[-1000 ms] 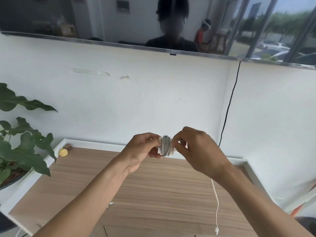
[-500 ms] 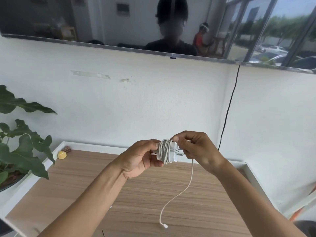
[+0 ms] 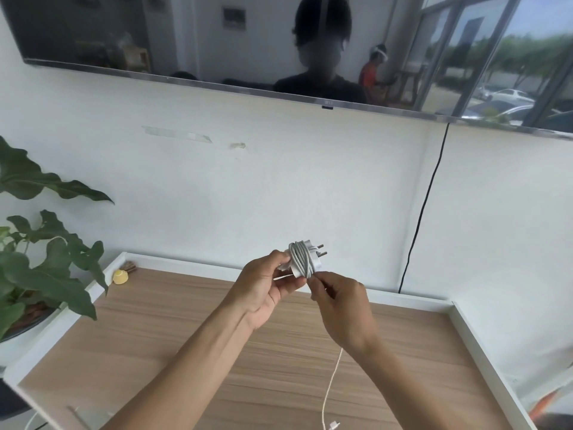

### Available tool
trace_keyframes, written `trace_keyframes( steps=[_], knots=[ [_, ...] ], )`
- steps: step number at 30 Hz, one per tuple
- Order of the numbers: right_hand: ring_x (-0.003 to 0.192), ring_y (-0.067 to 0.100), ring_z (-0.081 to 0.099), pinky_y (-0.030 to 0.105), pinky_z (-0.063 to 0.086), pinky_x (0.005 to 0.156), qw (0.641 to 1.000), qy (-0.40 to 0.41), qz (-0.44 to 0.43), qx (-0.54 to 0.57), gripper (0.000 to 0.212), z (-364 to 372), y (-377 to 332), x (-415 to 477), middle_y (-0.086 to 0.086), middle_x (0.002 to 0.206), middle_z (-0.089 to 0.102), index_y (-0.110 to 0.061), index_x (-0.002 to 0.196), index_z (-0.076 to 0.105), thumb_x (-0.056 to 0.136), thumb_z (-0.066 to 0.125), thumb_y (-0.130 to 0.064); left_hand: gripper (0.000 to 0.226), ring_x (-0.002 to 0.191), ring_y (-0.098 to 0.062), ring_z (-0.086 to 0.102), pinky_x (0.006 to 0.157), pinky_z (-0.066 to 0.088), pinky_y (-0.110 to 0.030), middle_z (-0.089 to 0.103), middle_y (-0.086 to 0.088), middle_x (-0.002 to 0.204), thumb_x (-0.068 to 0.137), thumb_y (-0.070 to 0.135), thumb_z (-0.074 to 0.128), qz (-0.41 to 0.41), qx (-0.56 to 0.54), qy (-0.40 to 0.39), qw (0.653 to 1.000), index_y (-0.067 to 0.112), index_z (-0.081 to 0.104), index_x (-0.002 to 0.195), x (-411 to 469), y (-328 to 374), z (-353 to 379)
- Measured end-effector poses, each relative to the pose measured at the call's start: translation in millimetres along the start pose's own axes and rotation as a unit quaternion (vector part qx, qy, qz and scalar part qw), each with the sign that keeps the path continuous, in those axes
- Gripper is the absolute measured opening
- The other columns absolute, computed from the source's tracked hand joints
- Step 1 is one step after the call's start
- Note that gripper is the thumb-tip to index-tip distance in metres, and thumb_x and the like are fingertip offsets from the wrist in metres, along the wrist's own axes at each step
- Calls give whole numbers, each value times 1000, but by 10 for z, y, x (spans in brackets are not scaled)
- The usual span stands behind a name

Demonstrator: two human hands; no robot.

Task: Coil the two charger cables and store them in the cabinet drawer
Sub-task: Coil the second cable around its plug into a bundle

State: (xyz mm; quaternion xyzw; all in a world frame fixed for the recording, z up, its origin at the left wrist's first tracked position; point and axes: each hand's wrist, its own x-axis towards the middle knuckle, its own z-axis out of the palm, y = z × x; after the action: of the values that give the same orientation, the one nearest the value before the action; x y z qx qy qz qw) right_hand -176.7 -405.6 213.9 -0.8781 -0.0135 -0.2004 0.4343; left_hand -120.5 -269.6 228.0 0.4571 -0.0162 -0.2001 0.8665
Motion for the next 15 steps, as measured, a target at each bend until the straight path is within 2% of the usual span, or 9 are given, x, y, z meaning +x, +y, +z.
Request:
trace_keyframes(
  steps=[3, 7, 11, 15],
  knots=[
    [50, 12, 26, 25, 24, 48, 998, -27, -22, -55, 37, -10, 18, -59, -3, 48, 33, -7, 59, 48, 94, 56, -17, 19, 63, -17, 65, 57, 58, -26, 66, -10, 73, 93, 3, 52, 12, 42, 20, 999, -2, 67, 83, 54, -33, -57],
    [53, 21, 40, 37, 38, 55, 981, -84, -37, -172, 32, -97, 7, -45, 6, 56, 51, -7, 65, 56, 92, 54, -23, 14, 74, -25, 64, 60, 59, -29, 63, -20, 85, 91, 2, 58, 33, 147, 45, 988, 1, 63, 78, 106, -117, -150],
    [59, 25, 45, 40, 42, 57, 961, -107, -61, -248, 34, -256, -123, 14, 0, 58, 47, -13, 61, 43, 92, 50, -25, 6, 80, -30, 61, 65, 59, -32, 62, -23, 87, 90, 5, 62, 47, 221, 17, 974, 2, 65, 86, 116, -114, -211],
    [75, 21, 57, 35, 47, 70, 938, -121, -87, -313, 26, -374, -278, 69, -5, 83, 62, -20, 83, 63, 97, 47, -35, 3, 79, -32, 65, 66, 58, -34, 65, -30, 89, 89, 4, 63, 48, 281, -18, 958, 4, 66, 88, 105, -40, -217]
  ],
)
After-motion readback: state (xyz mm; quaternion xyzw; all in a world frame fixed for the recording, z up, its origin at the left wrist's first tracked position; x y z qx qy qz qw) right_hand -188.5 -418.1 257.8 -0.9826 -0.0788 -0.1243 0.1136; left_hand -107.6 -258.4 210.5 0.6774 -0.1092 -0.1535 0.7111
